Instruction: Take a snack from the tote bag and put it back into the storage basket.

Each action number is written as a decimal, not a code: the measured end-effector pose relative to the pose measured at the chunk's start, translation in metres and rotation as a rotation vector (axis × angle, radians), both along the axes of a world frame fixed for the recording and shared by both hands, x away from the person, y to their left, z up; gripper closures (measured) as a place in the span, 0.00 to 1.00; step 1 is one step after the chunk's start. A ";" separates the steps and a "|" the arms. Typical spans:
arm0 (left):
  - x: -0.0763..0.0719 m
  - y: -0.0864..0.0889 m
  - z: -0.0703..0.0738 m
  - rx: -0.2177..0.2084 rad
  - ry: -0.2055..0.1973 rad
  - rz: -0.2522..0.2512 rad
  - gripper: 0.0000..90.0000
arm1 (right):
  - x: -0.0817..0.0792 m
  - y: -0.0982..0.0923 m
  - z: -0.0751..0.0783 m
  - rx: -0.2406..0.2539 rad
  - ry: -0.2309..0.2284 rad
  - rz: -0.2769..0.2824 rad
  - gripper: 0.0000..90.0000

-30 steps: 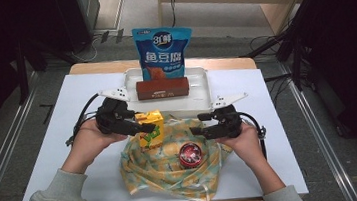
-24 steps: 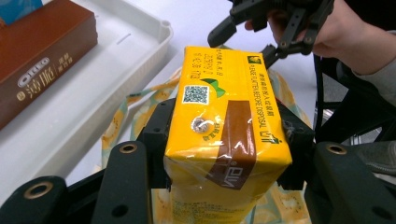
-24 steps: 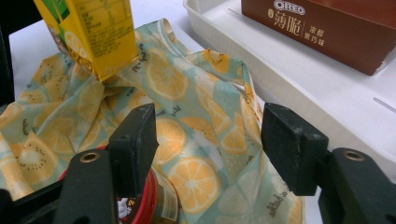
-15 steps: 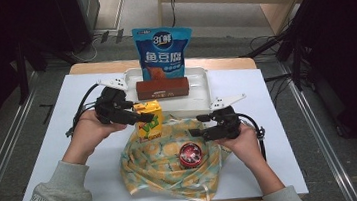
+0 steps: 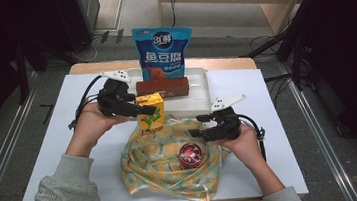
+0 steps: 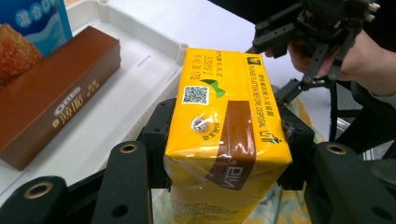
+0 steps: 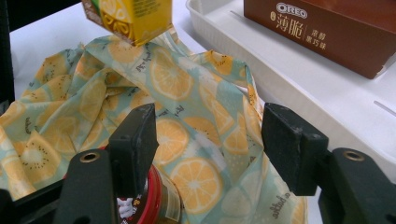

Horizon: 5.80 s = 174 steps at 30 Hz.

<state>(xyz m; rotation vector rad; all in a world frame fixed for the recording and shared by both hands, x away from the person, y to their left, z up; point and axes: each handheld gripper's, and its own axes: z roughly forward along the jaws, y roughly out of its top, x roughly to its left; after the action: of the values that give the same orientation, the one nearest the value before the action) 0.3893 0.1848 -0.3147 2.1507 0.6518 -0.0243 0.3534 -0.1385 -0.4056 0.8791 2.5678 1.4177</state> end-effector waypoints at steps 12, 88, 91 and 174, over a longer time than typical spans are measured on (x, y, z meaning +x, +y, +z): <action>0.022 0.012 -0.007 -0.008 -0.029 0.055 0.57 | -0.006 -0.001 0.002 0.004 -0.005 -0.002 0.42; 0.090 0.049 -0.089 0.027 -0.057 0.214 0.56 | -0.021 -0.004 -0.006 -0.027 0.007 -0.012 0.41; 0.088 0.050 -0.090 0.024 -0.047 0.220 0.55 | -0.021 -0.003 -0.006 -0.027 0.008 -0.011 0.41; 0.051 0.048 -0.091 0.029 0.057 0.233 0.99 | -0.017 0.006 -0.005 -0.011 0.004 0.032 0.41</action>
<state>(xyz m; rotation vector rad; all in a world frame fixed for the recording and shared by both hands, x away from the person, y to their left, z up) 0.4401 0.2332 -0.4061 2.0951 0.9376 0.0500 0.3366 -0.1324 -0.4101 0.8439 2.6022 1.4101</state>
